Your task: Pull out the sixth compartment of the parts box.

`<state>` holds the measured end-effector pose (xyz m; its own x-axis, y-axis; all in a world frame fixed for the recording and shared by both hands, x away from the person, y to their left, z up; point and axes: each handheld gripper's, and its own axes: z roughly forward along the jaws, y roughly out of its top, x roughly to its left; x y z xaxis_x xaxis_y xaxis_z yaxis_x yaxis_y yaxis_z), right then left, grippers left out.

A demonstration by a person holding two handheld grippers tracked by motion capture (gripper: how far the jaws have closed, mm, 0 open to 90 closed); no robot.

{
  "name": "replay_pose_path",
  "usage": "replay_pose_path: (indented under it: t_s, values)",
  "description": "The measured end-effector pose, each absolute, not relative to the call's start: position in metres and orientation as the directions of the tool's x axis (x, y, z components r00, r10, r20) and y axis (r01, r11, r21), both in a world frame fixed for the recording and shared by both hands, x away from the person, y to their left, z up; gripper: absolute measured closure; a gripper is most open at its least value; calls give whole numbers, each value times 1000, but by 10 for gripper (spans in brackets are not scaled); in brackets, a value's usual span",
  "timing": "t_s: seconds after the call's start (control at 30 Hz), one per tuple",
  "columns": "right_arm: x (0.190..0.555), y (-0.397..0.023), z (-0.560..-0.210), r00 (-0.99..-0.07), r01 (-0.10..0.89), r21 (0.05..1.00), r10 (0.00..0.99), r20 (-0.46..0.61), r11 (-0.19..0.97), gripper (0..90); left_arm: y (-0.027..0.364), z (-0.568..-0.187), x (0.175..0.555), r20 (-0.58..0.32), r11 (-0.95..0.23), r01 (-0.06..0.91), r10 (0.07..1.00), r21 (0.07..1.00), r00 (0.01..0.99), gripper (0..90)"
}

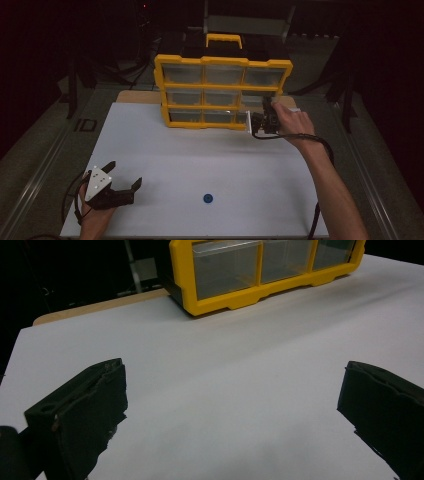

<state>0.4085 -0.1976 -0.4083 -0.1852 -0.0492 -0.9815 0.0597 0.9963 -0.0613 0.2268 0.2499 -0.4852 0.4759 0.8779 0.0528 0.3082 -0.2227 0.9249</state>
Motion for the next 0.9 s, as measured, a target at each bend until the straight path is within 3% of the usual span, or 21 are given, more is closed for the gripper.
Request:
replay_pose_path:
  t_s: [0.9]
  values:
    - [387, -201, -407, -194, 32, -53, -46, -980, 998, 782, 250, -485, 227, 48, -217, 309, 880, 926, 473, 0]
